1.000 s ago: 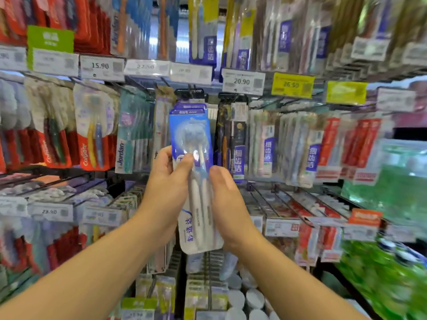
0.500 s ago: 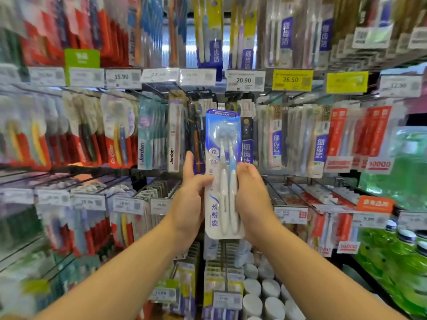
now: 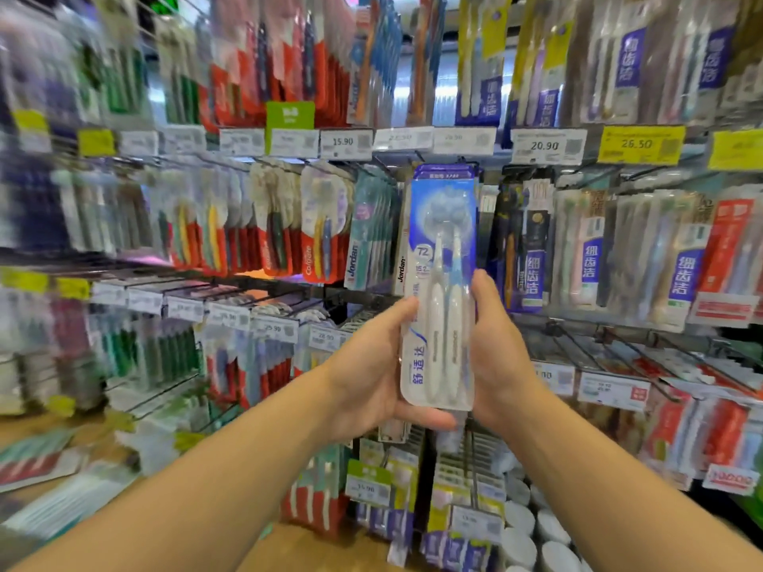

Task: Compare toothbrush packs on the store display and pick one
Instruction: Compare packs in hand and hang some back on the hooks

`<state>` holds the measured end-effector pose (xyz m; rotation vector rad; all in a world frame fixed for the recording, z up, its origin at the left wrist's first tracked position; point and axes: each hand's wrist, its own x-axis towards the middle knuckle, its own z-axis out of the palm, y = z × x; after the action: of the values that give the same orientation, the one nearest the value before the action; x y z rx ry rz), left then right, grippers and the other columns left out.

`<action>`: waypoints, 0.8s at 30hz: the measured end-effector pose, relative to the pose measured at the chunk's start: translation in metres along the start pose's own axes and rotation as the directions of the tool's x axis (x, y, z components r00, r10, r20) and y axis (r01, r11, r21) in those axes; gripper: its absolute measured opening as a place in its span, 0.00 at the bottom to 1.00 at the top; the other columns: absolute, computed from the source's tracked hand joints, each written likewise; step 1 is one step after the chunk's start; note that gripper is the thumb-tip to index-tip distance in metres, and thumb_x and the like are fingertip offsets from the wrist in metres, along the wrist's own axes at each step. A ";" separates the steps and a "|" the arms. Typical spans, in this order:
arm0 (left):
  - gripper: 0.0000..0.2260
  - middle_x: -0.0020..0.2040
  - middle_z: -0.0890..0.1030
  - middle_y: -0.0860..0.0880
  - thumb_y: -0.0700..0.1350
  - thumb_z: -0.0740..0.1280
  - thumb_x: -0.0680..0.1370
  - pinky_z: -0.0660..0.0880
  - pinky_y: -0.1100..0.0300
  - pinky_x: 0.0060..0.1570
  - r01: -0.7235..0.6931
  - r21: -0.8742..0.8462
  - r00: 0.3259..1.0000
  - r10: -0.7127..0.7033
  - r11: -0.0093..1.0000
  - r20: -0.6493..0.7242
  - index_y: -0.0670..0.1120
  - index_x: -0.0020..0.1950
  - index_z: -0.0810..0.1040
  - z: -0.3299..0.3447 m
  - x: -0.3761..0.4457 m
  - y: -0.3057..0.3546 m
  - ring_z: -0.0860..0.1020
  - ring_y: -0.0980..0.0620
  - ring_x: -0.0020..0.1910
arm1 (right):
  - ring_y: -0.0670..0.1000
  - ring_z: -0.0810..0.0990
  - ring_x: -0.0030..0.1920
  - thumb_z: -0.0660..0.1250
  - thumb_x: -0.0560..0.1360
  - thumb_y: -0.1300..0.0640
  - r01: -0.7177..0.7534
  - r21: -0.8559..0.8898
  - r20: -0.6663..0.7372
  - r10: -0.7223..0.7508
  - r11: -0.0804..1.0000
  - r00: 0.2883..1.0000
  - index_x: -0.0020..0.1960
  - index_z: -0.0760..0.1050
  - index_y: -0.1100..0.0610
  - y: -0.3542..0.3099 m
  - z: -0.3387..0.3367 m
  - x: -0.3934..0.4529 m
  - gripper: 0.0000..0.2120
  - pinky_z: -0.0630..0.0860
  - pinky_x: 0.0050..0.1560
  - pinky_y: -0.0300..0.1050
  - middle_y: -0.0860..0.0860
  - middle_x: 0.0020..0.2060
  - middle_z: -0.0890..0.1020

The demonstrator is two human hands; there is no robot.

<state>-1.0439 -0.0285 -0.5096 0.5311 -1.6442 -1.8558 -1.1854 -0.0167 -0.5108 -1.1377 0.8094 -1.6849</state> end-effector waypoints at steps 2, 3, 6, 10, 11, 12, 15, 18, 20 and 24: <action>0.24 0.66 0.83 0.44 0.64 0.53 0.84 0.84 0.47 0.40 -0.007 0.003 1.000 0.007 1.000 -0.006 0.54 0.71 0.79 -0.011 -0.004 0.005 0.84 0.42 0.56 | 0.62 0.80 0.66 0.54 0.84 0.36 -0.003 0.003 0.010 0.003 1.000 1.000 0.71 0.75 0.55 0.004 0.013 0.005 0.28 0.78 0.66 0.62 0.64 0.67 0.78; 0.24 0.65 0.83 0.43 0.63 0.53 0.84 0.84 0.48 0.39 -0.011 -0.002 1.000 0.010 1.000 -0.016 0.54 0.70 0.79 -0.016 -0.005 0.009 0.83 0.42 0.54 | 0.62 0.81 0.66 0.53 0.84 0.37 -0.005 0.014 0.013 0.005 1.000 1.000 0.70 0.76 0.56 0.004 0.018 0.009 0.28 0.79 0.65 0.61 0.65 0.67 0.79; 0.24 0.60 0.85 0.45 0.63 0.52 0.84 0.82 0.50 0.36 -0.028 -0.034 0.999 0.027 0.999 -0.045 0.53 0.70 0.80 -0.036 -0.004 0.019 0.84 0.44 0.50 | 0.57 0.85 0.61 0.52 0.84 0.37 -0.046 0.045 0.056 0.043 0.998 0.998 0.67 0.80 0.54 0.003 0.036 0.022 0.28 0.81 0.57 0.55 0.59 0.61 0.85; 0.23 0.63 0.85 0.48 0.62 0.52 0.84 0.83 0.45 0.41 -0.058 -0.090 0.994 0.049 0.994 -0.095 0.56 0.68 0.80 -0.063 -0.002 0.033 0.85 0.45 0.53 | 0.55 0.87 0.57 0.52 0.84 0.37 -0.102 0.041 0.137 0.096 0.994 0.986 0.62 0.83 0.54 -0.001 0.056 0.047 0.28 0.80 0.58 0.54 0.57 0.58 0.87; 0.22 0.63 0.85 0.48 0.62 0.52 0.83 0.83 0.45 0.40 -0.060 -0.106 0.994 0.049 0.993 -0.101 0.57 0.67 0.80 -0.069 -0.002 0.037 0.85 0.44 0.54 | 0.55 0.87 0.56 0.52 0.84 0.38 -0.105 0.032 0.151 0.099 0.994 0.984 0.62 0.83 0.54 -0.001 0.061 0.054 0.28 0.80 0.58 0.54 0.57 0.58 0.87; 0.22 0.64 0.84 0.48 0.62 0.53 0.82 0.83 0.45 0.40 -0.063 -0.117 0.993 0.051 0.991 -0.107 0.57 0.68 0.80 -0.076 0.000 0.041 0.85 0.44 0.55 | 0.55 0.87 0.57 0.52 0.84 0.38 -0.107 0.029 0.166 0.101 0.994 0.981 0.63 0.83 0.54 -0.002 0.066 0.060 0.28 0.79 0.58 0.54 0.57 0.58 0.87; 0.27 0.67 0.82 0.47 0.64 0.59 0.77 0.83 0.42 0.42 -0.095 -0.111 0.989 0.080 0.989 -0.126 0.57 0.74 0.73 -0.095 0.002 0.057 0.85 0.42 0.57 | 0.56 0.84 0.63 0.56 0.82 0.35 -0.095 0.009 0.173 0.092 0.995 0.981 0.68 0.80 0.50 -0.002 0.085 0.078 0.27 0.76 0.66 0.59 0.55 0.63 0.85; 0.27 0.69 0.81 0.47 0.63 0.60 0.77 0.84 0.43 0.41 -0.131 -0.106 0.981 0.114 0.986 -0.155 0.58 0.76 0.71 -0.109 0.002 0.081 0.85 0.42 0.57 | 0.53 0.78 0.70 0.66 0.71 0.26 -0.058 -0.019 0.163 0.061 0.998 0.985 0.73 0.75 0.45 -0.008 0.105 0.097 0.37 0.69 0.74 0.62 0.50 0.69 0.80; 0.25 0.68 0.81 0.47 0.62 0.61 0.78 0.84 0.44 0.38 -0.141 -0.121 0.976 0.117 0.983 -0.186 0.58 0.75 0.71 -0.113 0.001 0.100 0.85 0.42 0.55 | 0.51 0.78 0.70 0.66 0.70 0.26 -0.039 -0.042 0.165 0.046 0.998 0.985 0.73 0.75 0.44 -0.017 0.119 0.108 0.37 0.70 0.72 0.61 0.48 0.69 0.80; 0.24 0.69 0.81 0.47 0.61 0.60 0.80 0.84 0.42 0.41 -0.127 -0.145 0.969 0.092 0.981 -0.228 0.59 0.75 0.70 -0.117 -0.005 0.143 0.85 0.42 0.57 | 0.50 0.77 0.71 0.66 0.67 0.24 -0.088 -0.057 0.136 0.095 0.994 0.986 0.73 0.75 0.42 -0.045 0.146 0.127 0.39 0.70 0.73 0.62 0.46 0.70 0.79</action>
<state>-0.9396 -0.1202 -0.3879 0.5440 -1.3411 -1.7600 -1.0829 -0.1223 -0.3776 -1.2193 0.8081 -1.4997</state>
